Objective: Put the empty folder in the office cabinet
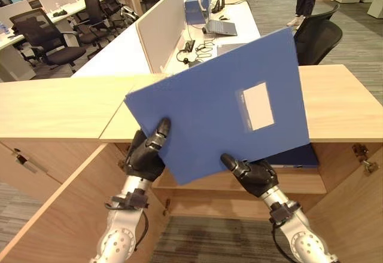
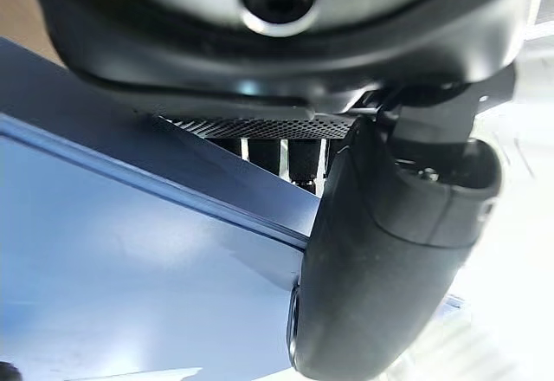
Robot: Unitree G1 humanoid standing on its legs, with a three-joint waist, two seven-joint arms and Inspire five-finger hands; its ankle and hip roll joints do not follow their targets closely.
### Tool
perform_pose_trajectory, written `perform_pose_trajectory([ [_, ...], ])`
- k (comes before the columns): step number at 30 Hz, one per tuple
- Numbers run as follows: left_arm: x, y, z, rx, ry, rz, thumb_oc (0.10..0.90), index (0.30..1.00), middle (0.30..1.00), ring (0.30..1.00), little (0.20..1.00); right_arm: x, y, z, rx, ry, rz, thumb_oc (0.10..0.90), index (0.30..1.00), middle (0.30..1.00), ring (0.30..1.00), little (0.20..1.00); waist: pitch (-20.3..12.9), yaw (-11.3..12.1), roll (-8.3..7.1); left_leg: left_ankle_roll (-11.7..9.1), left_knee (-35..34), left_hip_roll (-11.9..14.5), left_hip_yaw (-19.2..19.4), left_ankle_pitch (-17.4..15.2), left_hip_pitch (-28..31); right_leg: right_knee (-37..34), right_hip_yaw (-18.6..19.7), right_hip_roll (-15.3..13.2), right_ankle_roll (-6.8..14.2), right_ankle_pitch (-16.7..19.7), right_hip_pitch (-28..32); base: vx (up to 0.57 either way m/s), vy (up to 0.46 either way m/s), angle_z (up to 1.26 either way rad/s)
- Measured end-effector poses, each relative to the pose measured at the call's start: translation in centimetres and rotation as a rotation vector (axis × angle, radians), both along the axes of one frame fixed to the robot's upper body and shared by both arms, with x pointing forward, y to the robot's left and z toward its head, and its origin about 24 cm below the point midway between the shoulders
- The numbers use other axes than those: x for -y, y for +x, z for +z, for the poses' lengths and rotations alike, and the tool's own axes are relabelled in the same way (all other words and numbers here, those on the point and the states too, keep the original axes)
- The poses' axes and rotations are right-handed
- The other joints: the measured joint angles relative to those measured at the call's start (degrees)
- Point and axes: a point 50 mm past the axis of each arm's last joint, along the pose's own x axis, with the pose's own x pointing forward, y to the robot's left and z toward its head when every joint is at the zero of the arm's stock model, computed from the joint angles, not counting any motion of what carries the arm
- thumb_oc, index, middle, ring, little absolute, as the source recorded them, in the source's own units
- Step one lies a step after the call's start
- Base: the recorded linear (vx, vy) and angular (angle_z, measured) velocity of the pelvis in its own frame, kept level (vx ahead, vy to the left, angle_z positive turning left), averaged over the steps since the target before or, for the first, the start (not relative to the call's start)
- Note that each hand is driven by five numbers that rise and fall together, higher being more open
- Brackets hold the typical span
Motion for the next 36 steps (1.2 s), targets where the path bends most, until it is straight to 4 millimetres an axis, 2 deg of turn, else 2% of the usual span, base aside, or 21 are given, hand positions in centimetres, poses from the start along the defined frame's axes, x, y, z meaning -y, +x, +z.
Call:
perform_pose_trajectory([
  [8, -0.5, -1.8, -2.3, -0.122, 0.025, -0.025, 0.400, 0.300, 0.300, 0.300, 0.300, 0.3, -0.3, -0.5, -0.040, 0.027, -0.047, 0.800, 0.900, 0.900, 0.900, 0.900, 0.07, 0.14, 0.16, -0.01, -0.02, -0.01, -0.01, -0.01, 0.07, 0.02, 0.00, -0.04, 0.13, -0.08, 0.08, 0.00, 0.000, 0.00],
  [12, -0.5, -2.1, -2.8, -0.145, 0.026, -0.033, 0.400, 0.300, 0.300, 0.300, 0.300, 0.4, -0.3, -0.5, -0.043, 0.032, -0.055, 0.800, 0.900, 0.900, 0.900, 0.900, 0.07, 0.25, 0.17, 0.00, -0.02, -0.01, -0.02, -0.01, 0.06, 0.02, -0.01, -0.04, 0.08, -0.04, 0.08, -0.01, 0.002, 0.00],
  [13, -0.5, -2.2, -2.8, -0.147, 0.026, -0.032, 0.400, 0.300, 0.300, 0.300, 0.300, 0.4, -0.3, -0.5, -0.043, 0.034, -0.056, 0.467, 0.401, 0.401, 0.401, 0.401, 0.08, 0.29, 0.17, 0.00, -0.02, -0.02, -0.04, 0.00, 0.06, 0.04, -0.03, -0.02, 0.04, -0.01, 0.10, 0.00, 0.000, 0.00],
  [14, -0.5, -2.2, -2.9, -0.149, 0.026, -0.032, 0.400, 0.300, 0.300, 0.300, 0.300, 0.4, -0.3, -0.5, -0.044, 0.034, -0.057, 0.400, 0.300, 0.300, 0.300, 0.300, 0.08, 0.26, 0.17, 0.00, -0.02, -0.02, -0.05, 0.00, 0.05, 0.03, -0.04, -0.01, 0.04, 0.00, 0.09, 0.00, 0.000, 0.00],
  [21, -0.4, -1.5, -3.1, -0.158, 0.048, -0.038, 0.400, 0.300, 0.300, 0.300, 0.300, 0.5, -0.8, -0.9, -0.063, 0.034, -0.063, 0.400, 0.300, 0.300, 0.300, 0.300, 0.15, 0.20, 0.05, -0.01, -0.02, -0.02, -0.16, 0.01, 0.05, 0.05, -0.15, 0.08, 0.08, -0.04, 0.16, 0.00, 0.000, 0.00],
  [36, 0.0, -1.8, -3.9, -0.180, 0.095, -0.074, 0.400, 0.300, 0.300, 0.300, 0.300, 1.8, -0.9, -1.2, -0.095, -0.045, -0.050, 0.400, 0.300, 0.300, 0.300, 0.300, 0.86, 0.21, -1.04, 0.00, 0.00, -0.06, -0.30, 0.03, 0.03, 0.10, -0.29, 0.18, 0.02, 0.00, 0.22, 0.00, 0.000, 0.00],
])
